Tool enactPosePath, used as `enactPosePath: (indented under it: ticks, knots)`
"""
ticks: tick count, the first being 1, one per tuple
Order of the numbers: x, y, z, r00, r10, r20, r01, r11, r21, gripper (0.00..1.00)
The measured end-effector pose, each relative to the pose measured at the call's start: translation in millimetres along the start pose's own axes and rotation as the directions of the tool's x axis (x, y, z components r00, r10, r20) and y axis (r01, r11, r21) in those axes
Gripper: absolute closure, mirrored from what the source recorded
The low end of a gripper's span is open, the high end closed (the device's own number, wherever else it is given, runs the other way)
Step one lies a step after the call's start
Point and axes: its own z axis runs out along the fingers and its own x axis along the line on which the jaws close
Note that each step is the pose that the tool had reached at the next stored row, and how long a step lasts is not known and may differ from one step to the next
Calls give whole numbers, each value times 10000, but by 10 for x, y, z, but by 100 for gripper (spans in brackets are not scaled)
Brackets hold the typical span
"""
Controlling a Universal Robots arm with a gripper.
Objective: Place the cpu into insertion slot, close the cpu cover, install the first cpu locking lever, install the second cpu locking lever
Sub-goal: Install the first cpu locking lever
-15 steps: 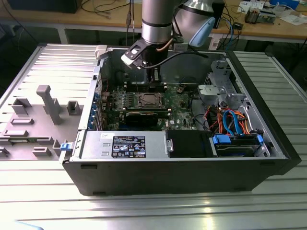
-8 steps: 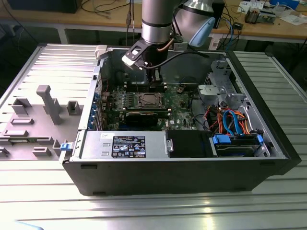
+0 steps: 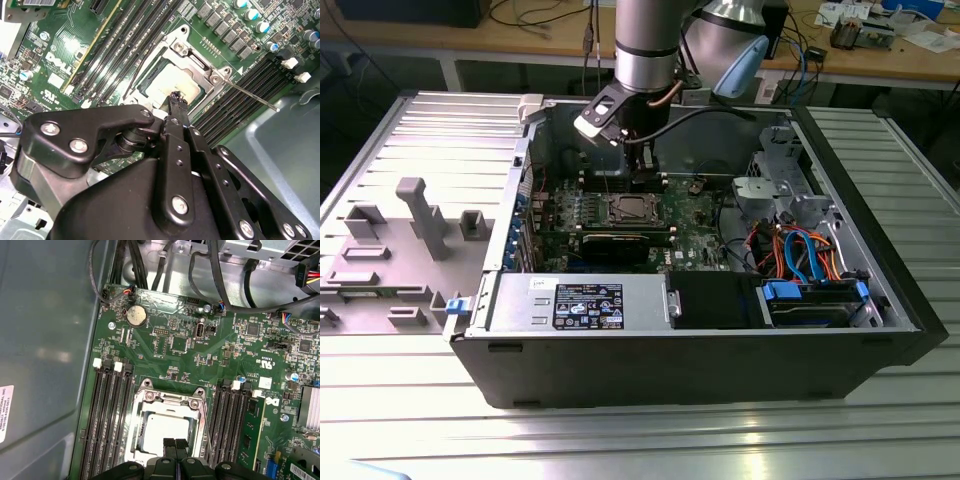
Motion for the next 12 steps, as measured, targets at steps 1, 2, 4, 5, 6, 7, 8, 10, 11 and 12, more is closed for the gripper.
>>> enactPosePath:
  ticks: [1, 2, 4, 5, 6, 7, 8, 10, 11, 12]
  knots:
    - [0, -1, 0, 10000, -23, 0, 23, 10000, -1, 89]
    - [0, -2, 0, 10000, -43, 1, 43, 10000, -1, 89]
    - [0, -5, 0, 10000, -89, 0, 89, 10000, -4, 89]
    - [0, -8, 0, 9999, -109, 1, 109, 9999, -4, 89]
    - [0, -10, 0, 9999, -134, 1, 134, 9999, -6, 89]
    - [0, -10, 0, 9999, -146, 1, 146, 9999, -6, 89]
    - [1, -12, 0, 9999, -163, 1, 163, 9999, -6, 89]
    - [1, -14, 0, 9998, -181, 2, 181, 9998, -7, 89]
    - [1, -14, 0, 9998, -185, 1, 185, 9998, -7, 89]
    - [1, -14, 0, 9998, -187, 1, 187, 9998, -7, 89]
